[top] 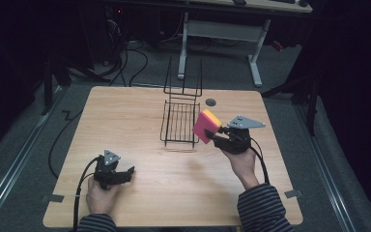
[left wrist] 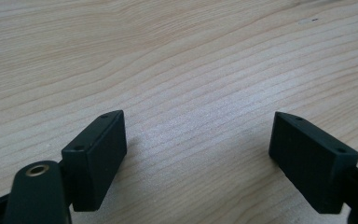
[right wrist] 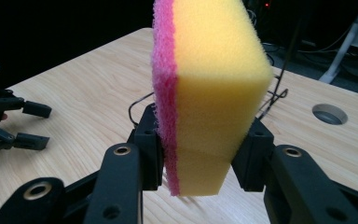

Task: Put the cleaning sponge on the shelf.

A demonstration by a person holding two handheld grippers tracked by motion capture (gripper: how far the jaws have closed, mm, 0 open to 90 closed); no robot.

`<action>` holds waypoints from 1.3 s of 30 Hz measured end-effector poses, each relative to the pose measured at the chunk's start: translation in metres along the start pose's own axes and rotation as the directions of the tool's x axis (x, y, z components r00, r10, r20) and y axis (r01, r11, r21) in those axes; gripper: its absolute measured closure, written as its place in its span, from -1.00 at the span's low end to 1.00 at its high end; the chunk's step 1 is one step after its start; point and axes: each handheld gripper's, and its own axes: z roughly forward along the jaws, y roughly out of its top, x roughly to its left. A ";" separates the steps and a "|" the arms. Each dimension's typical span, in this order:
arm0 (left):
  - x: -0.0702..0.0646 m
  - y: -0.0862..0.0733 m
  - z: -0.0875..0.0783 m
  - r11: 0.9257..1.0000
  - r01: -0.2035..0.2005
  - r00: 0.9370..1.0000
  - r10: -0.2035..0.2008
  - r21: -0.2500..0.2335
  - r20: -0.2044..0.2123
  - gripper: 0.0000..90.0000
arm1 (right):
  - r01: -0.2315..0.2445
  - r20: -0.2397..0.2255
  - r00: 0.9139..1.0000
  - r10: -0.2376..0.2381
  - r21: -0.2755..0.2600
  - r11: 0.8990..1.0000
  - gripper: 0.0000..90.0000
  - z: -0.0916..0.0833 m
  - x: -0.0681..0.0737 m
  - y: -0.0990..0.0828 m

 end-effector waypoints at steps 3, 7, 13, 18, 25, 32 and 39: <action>0.000 0.000 0.000 1.000 0.000 1.000 0.000 0.000 0.000 -0.57 | 0.012 -0.006 1.000 -0.012 0.005 1.000 0.35 0.005 0.003 0.006; 0.000 0.000 0.000 1.000 0.000 1.000 0.000 0.000 0.000 -0.57 | 0.020 -0.010 1.000 -0.020 0.005 1.000 0.35 0.013 0.006 0.011; 0.000 0.000 0.000 1.000 -0.001 1.000 0.001 0.002 0.001 -0.57 | 0.030 -0.016 0.999 -0.030 0.016 0.999 0.35 0.024 0.009 0.018; 0.000 0.000 0.000 1.000 -0.001 1.000 0.001 0.000 0.000 -0.57 | 0.024 -0.015 1.000 -0.024 0.026 0.999 0.35 0.035 0.007 0.020; 0.000 0.000 0.000 1.000 -0.001 1.000 0.001 0.000 0.001 -0.57 | 0.038 -0.013 0.999 -0.037 0.058 0.998 0.35 0.054 0.010 0.021; 0.000 0.000 0.000 1.000 -0.001 1.000 0.001 0.000 0.001 -0.57 | 0.045 -0.004 0.999 -0.045 0.089 0.995 0.35 0.072 0.011 0.018; 0.000 0.000 0.000 1.000 0.000 1.000 0.000 -0.001 0.001 -0.57 | 0.040 0.012 0.999 -0.042 0.144 0.989 0.35 0.092 0.008 0.009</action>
